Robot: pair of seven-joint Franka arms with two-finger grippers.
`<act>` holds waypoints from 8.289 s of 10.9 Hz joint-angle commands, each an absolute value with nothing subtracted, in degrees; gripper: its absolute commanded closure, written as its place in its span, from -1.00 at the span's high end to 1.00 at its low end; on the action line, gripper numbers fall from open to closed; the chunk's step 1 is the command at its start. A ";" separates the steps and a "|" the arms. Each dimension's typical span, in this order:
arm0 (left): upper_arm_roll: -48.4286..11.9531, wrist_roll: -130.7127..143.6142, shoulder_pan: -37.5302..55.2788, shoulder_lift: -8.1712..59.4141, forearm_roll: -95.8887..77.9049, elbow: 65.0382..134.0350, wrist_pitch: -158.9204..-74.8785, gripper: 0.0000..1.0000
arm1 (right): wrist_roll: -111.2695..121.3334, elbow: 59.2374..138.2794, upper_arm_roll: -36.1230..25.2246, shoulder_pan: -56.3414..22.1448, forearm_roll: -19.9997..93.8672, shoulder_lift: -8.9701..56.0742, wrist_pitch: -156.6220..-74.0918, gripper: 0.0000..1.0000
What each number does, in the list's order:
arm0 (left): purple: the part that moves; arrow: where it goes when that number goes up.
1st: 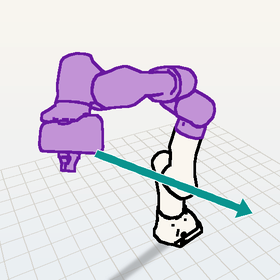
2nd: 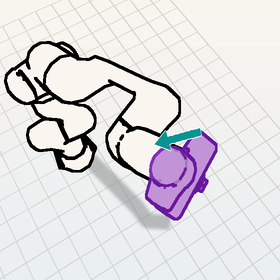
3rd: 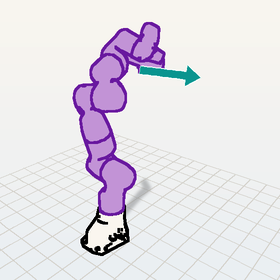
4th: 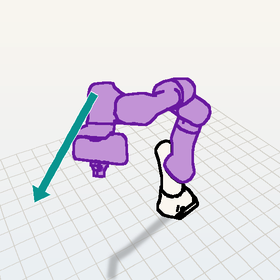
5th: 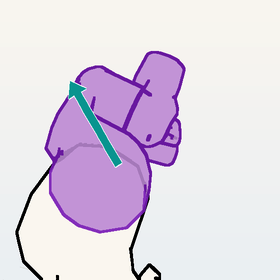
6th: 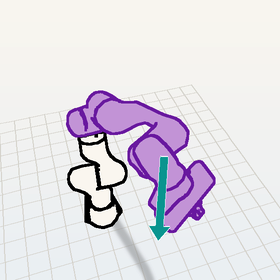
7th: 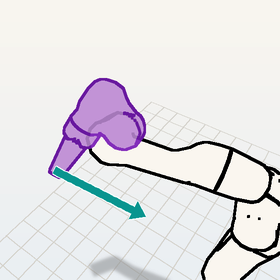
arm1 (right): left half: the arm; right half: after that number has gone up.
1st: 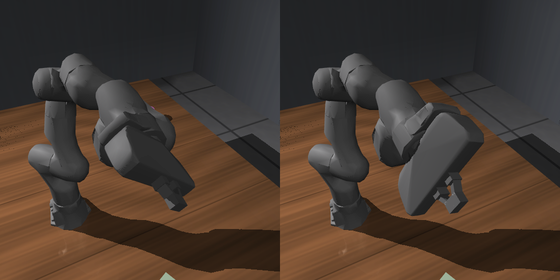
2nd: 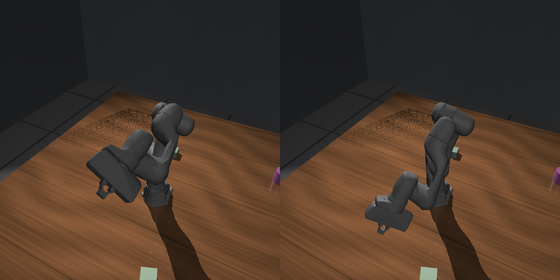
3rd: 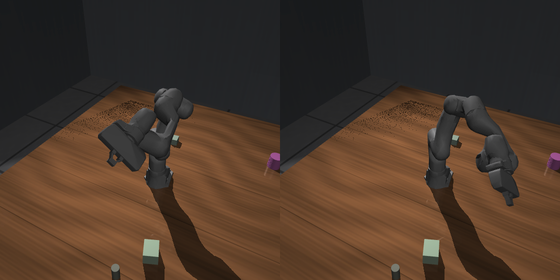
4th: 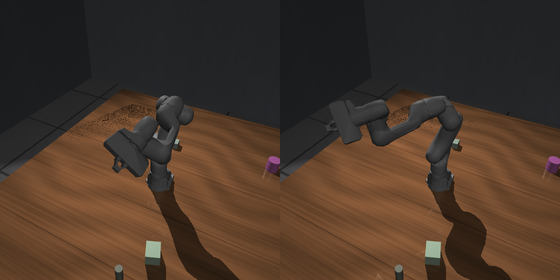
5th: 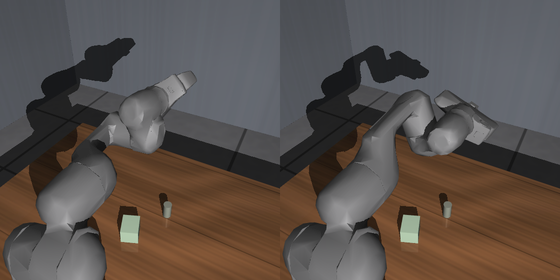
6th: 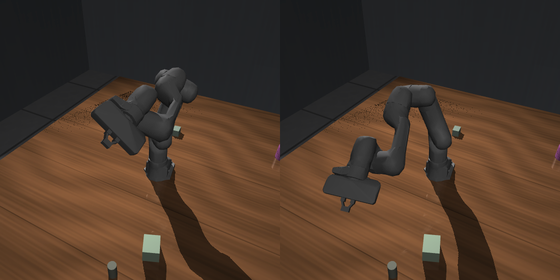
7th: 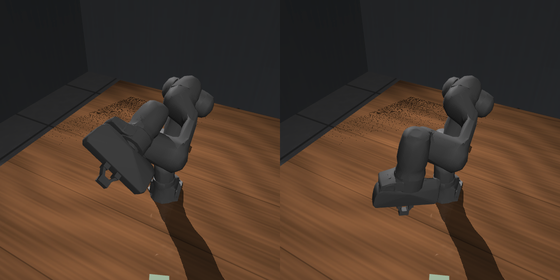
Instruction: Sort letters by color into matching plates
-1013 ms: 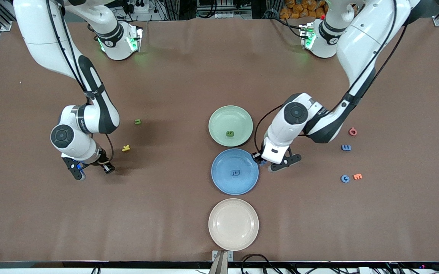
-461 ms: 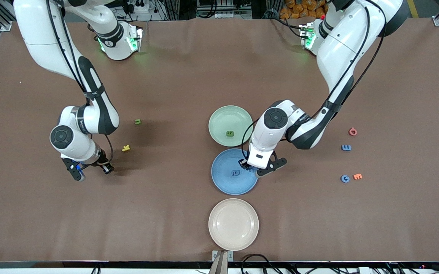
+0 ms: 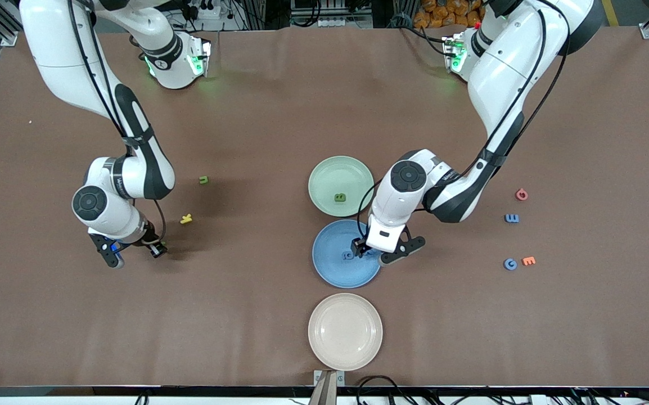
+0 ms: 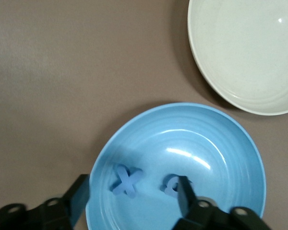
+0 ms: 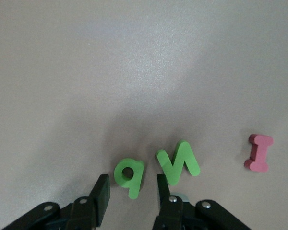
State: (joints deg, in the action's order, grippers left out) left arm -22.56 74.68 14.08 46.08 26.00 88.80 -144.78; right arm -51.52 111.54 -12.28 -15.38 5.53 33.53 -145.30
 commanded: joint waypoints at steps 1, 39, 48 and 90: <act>-22.06 69.53 12.75 45.44 25.93 88.77 -142.65 1.00 | -52.03 109.96 -12.39 -15.12 5.27 34.71 -145.37 -0.06; -28.21 18.64 -22.32 44.65 25.49 96.06 -133.86 1.00 | -60.00 103.54 1.93 -32.59 5.71 28.12 -131.92 -1.00; -27.25 14.24 -22.06 45.88 25.93 95.36 -135.00 0.05 | -84.90 96.68 1.85 -45.96 5.89 34.71 -140.24 -1.00; -34.28 67.43 8.27 44.12 25.93 88.41 -132.82 1.00 | -23.55 112.94 0.18 1.93 1.58 29.17 -143.35 0.79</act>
State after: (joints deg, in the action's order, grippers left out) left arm -34.51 70.52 10.00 44.63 25.99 87.99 -134.80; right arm -22.29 114.44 -0.27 1.24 1.84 27.23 -143.22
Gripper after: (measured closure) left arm 0.000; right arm 0.044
